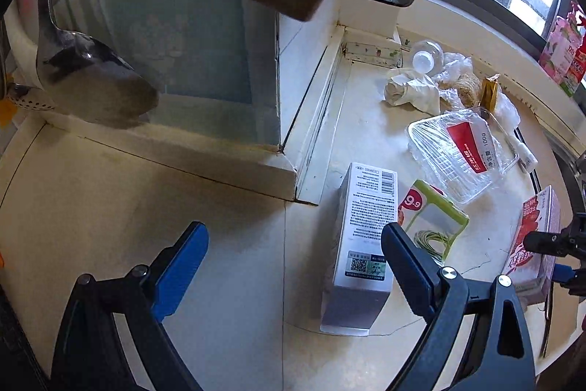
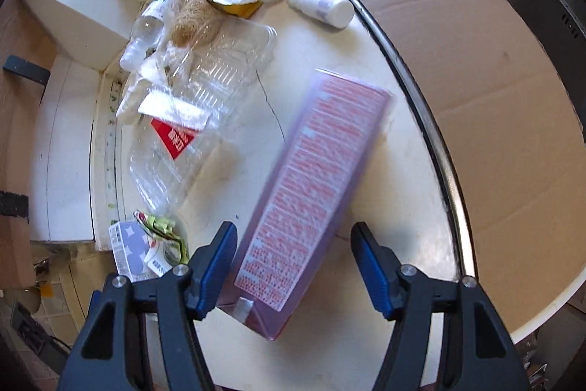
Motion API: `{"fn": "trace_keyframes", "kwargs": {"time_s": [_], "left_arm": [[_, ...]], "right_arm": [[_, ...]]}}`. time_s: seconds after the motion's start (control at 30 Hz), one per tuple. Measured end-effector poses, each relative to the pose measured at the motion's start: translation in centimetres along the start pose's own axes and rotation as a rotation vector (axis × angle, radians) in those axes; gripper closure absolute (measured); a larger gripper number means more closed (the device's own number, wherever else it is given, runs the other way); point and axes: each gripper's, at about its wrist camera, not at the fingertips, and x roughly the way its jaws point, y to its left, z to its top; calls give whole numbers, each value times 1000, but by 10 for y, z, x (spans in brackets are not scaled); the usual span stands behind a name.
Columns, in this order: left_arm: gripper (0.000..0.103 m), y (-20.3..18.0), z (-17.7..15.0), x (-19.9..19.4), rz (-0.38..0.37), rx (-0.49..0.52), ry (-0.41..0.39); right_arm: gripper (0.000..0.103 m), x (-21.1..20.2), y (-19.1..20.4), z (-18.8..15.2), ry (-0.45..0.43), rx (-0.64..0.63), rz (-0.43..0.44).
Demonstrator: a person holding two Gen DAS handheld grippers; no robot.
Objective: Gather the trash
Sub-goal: 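Grasp the white QR-code box with the left tool while the right grasps the pink juice box, then carry both boxes down over the trash bin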
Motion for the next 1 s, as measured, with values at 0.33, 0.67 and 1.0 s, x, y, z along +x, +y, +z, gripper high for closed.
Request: {"fn": "trace_keyframes", "kwargs": {"time_s": [0.33,0.67,1.0], "left_arm": [[9,-20,-11,8,-8,17,5],[64,-11,-18,10,-18,-25,45],[67,-13,-45,-26,-32,-62,82]], "right_arm": [[38,-15,6,-18,-46,-55,-48],[59,-10,7,-36,-1,-102,-7],[61,-38,-10,-63,8,-190,79]]}}
